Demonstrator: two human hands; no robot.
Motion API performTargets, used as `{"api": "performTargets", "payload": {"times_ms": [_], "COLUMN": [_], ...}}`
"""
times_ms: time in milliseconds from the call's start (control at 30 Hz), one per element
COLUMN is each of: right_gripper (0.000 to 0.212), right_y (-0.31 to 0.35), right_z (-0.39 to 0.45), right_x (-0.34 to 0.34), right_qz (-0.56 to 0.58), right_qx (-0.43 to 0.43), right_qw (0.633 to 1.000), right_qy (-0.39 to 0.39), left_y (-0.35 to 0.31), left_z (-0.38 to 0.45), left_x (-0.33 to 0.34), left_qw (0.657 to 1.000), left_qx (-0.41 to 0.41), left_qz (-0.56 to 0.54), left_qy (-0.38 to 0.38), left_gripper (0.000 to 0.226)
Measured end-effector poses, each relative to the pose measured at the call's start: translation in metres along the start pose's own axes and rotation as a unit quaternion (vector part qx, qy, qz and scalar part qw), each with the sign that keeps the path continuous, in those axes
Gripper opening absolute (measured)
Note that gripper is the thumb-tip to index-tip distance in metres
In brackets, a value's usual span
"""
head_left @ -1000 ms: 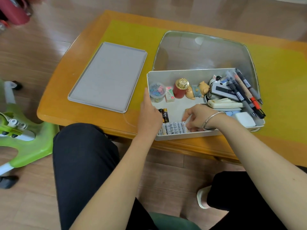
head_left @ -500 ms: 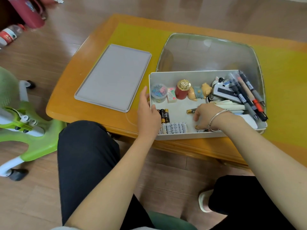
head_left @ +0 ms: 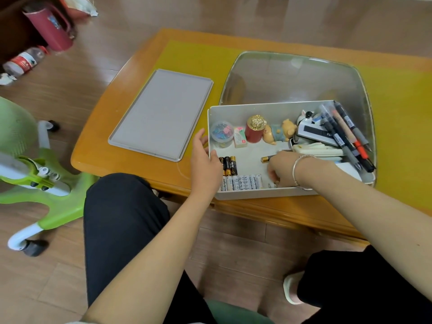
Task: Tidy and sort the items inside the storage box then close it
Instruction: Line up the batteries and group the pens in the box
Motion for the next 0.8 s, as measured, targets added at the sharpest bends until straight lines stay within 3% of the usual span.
{"api": "performTargets", "payload": {"times_ms": [533,667,800], "right_gripper": [0.023,0.017,0.013], "right_y": [-0.015,-0.009,0.006], "right_z": [-0.003,0.001,0.022], "right_x": [-0.005,-0.018,-0.02], "right_qz": [0.11,0.254,0.421], "right_qx": [0.072,0.092,0.127], "right_qw": [0.976,0.92,0.866], "right_qy": [-0.176,-0.283,-0.24], "left_y": [-0.002,-0.001,-0.003], "left_z": [-0.001,-0.001,0.0], "left_x": [0.0,0.0,0.0], "left_qw": [1.0,1.0,0.999], "left_qx": [-0.004,-0.007,0.032], "left_qz": [-0.011,-0.02,0.014], "left_qy": [0.003,0.007,0.003], "left_gripper": [0.053,0.053,0.051]}}
Point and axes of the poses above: each hand's wrist, its own z-axis towards the middle knuckle, its own x-axis out of the palm, y = z × x, the point moved 3 cm from there along z, towards the middle knuckle, and after that the axes turned 7 degrees about -y, right-handed, at the moved point
